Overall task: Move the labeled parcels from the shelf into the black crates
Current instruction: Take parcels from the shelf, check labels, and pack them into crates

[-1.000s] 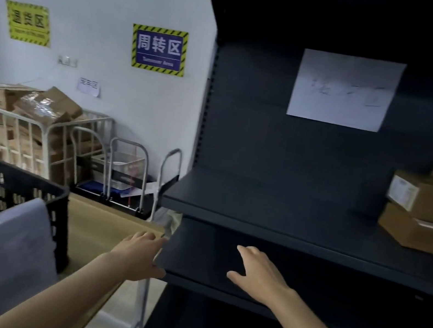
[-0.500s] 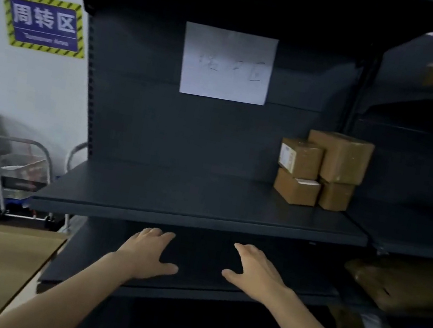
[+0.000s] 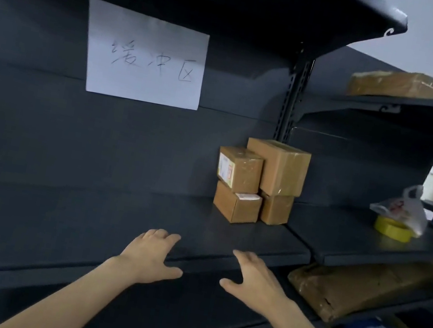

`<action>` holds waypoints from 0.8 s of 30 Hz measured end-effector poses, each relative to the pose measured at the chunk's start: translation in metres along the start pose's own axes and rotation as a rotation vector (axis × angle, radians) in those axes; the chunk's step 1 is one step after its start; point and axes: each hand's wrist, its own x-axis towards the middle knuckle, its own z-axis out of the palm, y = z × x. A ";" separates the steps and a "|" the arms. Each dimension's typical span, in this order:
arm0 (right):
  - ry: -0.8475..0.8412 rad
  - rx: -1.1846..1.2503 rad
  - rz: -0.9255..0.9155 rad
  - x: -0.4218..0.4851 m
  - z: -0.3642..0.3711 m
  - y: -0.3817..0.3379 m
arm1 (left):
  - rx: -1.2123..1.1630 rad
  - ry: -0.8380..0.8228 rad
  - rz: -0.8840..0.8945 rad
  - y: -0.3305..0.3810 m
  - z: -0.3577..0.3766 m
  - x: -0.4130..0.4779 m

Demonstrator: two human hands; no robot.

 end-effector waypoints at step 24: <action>0.353 0.239 -0.016 0.171 -0.076 0.062 | -0.390 0.095 -0.032 0.024 -0.020 0.212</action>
